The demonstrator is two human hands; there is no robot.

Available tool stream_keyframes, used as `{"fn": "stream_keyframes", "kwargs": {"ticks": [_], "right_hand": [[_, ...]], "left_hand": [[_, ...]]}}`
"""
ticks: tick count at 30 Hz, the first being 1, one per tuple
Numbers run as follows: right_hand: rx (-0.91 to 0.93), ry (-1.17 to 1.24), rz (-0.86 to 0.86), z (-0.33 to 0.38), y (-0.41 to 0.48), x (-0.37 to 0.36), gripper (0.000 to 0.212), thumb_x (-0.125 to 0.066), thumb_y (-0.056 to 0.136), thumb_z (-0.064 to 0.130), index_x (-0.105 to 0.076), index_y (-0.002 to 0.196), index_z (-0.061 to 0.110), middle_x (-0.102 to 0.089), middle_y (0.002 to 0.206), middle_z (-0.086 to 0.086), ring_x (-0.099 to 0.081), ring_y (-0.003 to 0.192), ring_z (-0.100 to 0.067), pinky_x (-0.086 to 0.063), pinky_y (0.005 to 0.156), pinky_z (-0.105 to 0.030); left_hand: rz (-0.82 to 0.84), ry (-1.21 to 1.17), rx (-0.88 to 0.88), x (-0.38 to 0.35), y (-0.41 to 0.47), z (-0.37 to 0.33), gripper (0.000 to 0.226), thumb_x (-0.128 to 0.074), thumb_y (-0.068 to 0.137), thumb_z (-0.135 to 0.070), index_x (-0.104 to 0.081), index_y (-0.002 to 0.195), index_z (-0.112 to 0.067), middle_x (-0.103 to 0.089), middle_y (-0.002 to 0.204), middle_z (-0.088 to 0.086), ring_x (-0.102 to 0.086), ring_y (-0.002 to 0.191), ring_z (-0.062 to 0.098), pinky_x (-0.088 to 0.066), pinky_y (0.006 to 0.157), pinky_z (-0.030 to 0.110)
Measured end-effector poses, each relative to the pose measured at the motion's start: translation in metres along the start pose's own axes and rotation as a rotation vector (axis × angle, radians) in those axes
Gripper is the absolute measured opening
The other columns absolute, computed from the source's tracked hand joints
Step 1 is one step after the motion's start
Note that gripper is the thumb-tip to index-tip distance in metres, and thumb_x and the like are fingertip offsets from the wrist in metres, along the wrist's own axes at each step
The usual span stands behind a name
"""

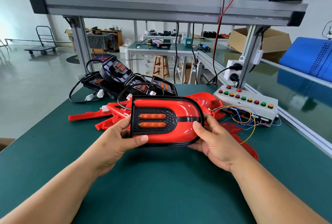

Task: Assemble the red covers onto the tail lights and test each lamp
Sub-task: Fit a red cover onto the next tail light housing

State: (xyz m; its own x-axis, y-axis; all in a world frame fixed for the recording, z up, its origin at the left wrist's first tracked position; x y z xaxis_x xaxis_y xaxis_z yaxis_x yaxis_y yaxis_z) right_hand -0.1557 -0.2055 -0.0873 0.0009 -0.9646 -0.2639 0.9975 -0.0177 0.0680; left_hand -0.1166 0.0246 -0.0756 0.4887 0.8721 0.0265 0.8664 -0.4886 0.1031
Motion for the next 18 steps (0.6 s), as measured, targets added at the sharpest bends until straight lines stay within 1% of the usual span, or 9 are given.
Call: {"fn": "stream_keyframes", "kwargs": {"ticks": [2,5,6,8,10,13,15,18], "right_hand": [[-0.011,0.023,0.018,-0.0002,-0.0011,-0.0038,0.049,-0.066,0.076,0.030,-0.053,0.123,0.025,-0.072,0.110,-0.006,-0.071,0.095,-0.024,-0.058,0.072,-0.036],[0.039,-0.012,-0.013,0.0016,-0.0012,-0.0028,0.039,-0.064,0.076,0.031,-0.058,0.113,0.017,-0.073,0.101,-0.003,-0.071,0.085,-0.017,-0.058,0.066,-0.031],[0.044,-0.016,-0.020,0.0012,-0.0008,-0.0023,0.037,-0.063,0.077,0.031,-0.059,0.110,0.015,-0.073,0.099,-0.003,-0.070,0.084,-0.015,-0.057,0.065,-0.029],[0.039,-0.011,-0.016,-0.0004,-0.0006,-0.0020,0.037,-0.062,0.077,0.031,-0.059,0.110,0.014,-0.074,0.096,-0.001,-0.071,0.083,-0.014,-0.057,0.065,-0.028],[0.027,-0.004,-0.004,-0.0016,-0.0008,-0.0033,0.038,-0.062,0.077,0.031,-0.059,0.111,0.014,-0.075,0.095,0.001,-0.071,0.084,-0.014,-0.057,0.065,-0.027],[0.017,0.005,0.007,-0.0030,-0.0009,-0.0039,0.040,-0.062,0.078,0.032,-0.058,0.113,0.014,-0.075,0.097,0.001,-0.071,0.085,-0.014,-0.057,0.065,-0.027],[0.013,0.008,0.006,-0.0036,-0.0009,-0.0032,0.042,-0.062,0.078,0.032,-0.057,0.115,0.014,-0.075,0.099,0.001,-0.072,0.087,-0.015,-0.057,0.066,-0.027],[0.016,0.000,-0.001,-0.0041,-0.0010,-0.0024,0.042,-0.062,0.078,0.033,-0.057,0.116,0.015,-0.075,0.100,0.002,-0.072,0.088,-0.015,-0.057,0.066,-0.027]], "left_hand": [[0.015,-0.009,0.018,0.0012,0.0010,0.0034,0.056,-0.079,0.068,-0.020,-0.064,0.120,-0.033,-0.069,0.120,0.003,-0.062,0.116,0.017,-0.045,0.099,0.029],[0.066,-0.037,0.071,0.0023,-0.0001,0.0082,0.057,-0.085,0.068,-0.022,-0.064,0.119,-0.038,-0.068,0.122,-0.002,-0.062,0.116,0.012,-0.052,0.086,0.018],[0.087,-0.045,0.084,0.0026,-0.0010,0.0087,0.057,-0.086,0.069,-0.025,-0.064,0.119,-0.039,-0.067,0.123,-0.004,-0.061,0.116,0.010,-0.052,0.084,0.018],[0.111,-0.040,0.087,0.0037,-0.0021,0.0084,0.058,-0.083,0.067,-0.030,-0.063,0.120,-0.040,-0.066,0.124,-0.004,-0.061,0.116,0.010,-0.051,0.089,0.022],[0.099,-0.039,0.078,0.0056,-0.0018,0.0088,0.056,-0.083,0.068,-0.027,-0.064,0.120,-0.039,-0.068,0.123,-0.001,-0.062,0.116,0.013,-0.051,0.092,0.026],[0.090,-0.069,0.042,0.0052,-0.0013,0.0092,0.055,-0.082,0.072,-0.015,-0.065,0.120,-0.034,-0.068,0.123,0.004,-0.062,0.116,0.016,-0.052,0.088,0.021],[0.087,-0.060,0.015,0.0040,-0.0015,0.0083,0.053,-0.076,0.072,-0.016,-0.065,0.120,-0.035,-0.067,0.123,0.003,-0.061,0.117,0.015,-0.051,0.089,0.019],[0.091,-0.009,-0.019,0.0023,-0.0015,0.0071,0.052,-0.074,0.074,-0.020,-0.063,0.122,-0.036,-0.067,0.125,0.001,-0.059,0.120,0.015,-0.046,0.098,0.020]]}}
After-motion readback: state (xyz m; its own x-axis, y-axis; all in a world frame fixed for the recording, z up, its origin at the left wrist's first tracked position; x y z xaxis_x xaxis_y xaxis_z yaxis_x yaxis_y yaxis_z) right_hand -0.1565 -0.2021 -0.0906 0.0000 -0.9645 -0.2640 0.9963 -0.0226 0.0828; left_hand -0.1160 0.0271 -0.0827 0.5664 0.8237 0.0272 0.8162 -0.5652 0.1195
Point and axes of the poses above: each hand's wrist, its own y-axis towards the middle knuckle, its own x-axis out of the back of the hand, z = x × y, the point moved 6 cm from there along y, towards the middle knuckle
